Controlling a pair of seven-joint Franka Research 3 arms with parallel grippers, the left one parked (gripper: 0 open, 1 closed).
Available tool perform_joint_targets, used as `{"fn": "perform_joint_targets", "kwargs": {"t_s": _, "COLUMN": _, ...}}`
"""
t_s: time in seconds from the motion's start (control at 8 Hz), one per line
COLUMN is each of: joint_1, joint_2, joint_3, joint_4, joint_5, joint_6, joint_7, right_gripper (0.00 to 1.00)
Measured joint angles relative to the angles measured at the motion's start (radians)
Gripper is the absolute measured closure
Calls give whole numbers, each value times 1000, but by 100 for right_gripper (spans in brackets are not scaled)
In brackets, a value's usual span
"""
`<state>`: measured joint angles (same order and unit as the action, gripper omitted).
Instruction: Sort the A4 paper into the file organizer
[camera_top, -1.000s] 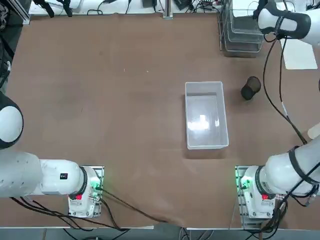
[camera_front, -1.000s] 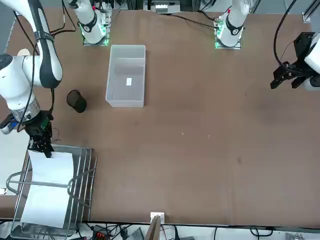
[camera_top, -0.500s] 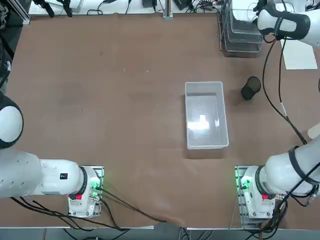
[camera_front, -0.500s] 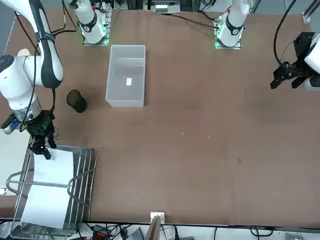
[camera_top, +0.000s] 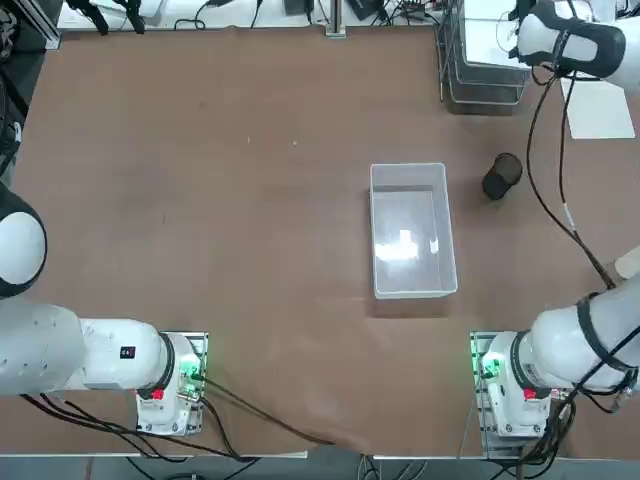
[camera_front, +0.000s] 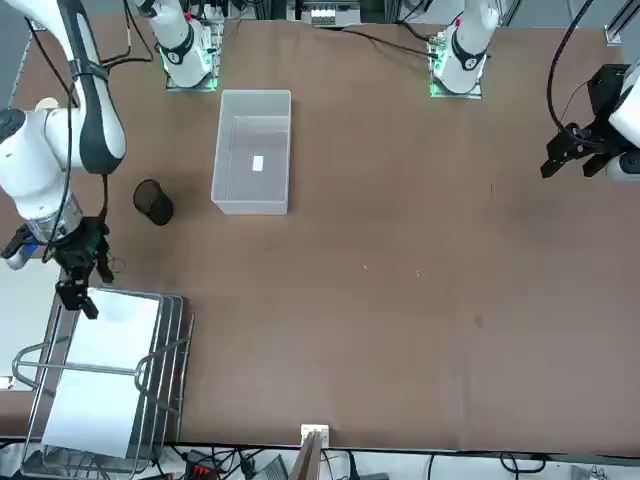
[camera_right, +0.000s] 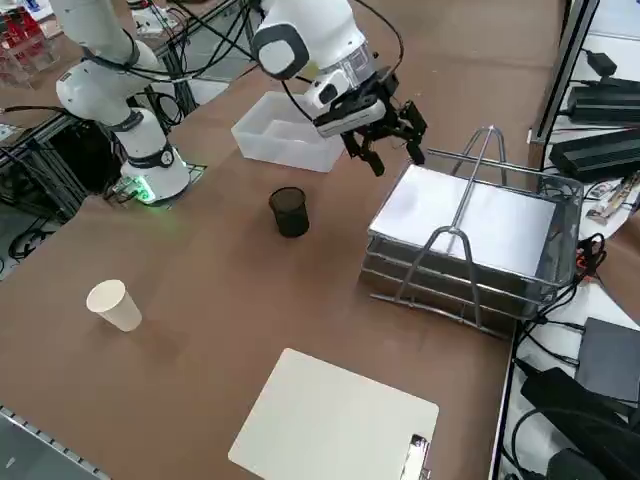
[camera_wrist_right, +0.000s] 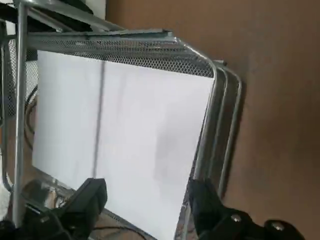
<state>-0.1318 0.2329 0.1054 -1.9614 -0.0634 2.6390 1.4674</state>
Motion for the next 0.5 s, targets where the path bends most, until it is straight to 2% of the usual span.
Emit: {"fn": "perform_joint_targets", "kwargs": {"t_s": 0.5, "joint_1": 0, "joint_2": -98, "joint_3": 1, "joint_4": 42, "joint_5": -1, "joint_6": -285, "joint_7": -342, "right_gripper": 0}}
